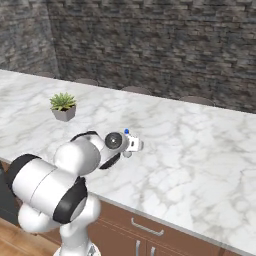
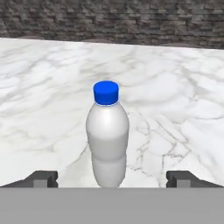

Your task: Move the drinks to the dining counter.

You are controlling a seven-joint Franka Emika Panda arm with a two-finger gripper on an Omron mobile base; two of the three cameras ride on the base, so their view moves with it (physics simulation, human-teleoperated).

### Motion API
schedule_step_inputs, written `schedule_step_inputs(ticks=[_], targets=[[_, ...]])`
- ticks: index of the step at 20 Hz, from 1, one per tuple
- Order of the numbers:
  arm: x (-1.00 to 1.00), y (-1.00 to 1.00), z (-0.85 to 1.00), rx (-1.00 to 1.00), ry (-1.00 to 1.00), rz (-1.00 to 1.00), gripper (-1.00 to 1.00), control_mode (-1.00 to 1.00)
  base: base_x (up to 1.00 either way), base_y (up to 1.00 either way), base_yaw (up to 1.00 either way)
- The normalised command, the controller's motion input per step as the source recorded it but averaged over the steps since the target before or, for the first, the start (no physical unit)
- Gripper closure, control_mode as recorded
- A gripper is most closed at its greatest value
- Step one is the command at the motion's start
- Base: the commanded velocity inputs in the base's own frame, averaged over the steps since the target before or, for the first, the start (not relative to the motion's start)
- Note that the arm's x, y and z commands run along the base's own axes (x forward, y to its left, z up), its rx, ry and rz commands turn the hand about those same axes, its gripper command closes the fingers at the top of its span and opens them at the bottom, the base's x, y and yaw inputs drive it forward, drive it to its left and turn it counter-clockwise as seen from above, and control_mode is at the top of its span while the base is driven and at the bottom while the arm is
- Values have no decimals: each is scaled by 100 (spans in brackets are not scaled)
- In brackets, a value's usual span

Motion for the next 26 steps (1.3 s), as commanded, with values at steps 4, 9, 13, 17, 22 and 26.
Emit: schedule_step_inputs(ticks=[4, 9, 13, 17, 22, 26], targets=[[-66, 0, 24, 0, -13, -5, -100, -100, 0, 0, 0], [-58, 0, 54, 0, -17, -3, -100, -100, 0, 0, 0], [-43, 0, 79, 0, -16, -2, -100, -100, 0, 0, 0], [-73, 0, 33, 0, -4, 0, -100, -100, 0, 0, 0], [-89, 0, 1, 0, 0, 0, -100, -100, 0, 0, 0], [-89, 0, 0, 0, 0, 0, -100, -100, 0, 0, 0]])
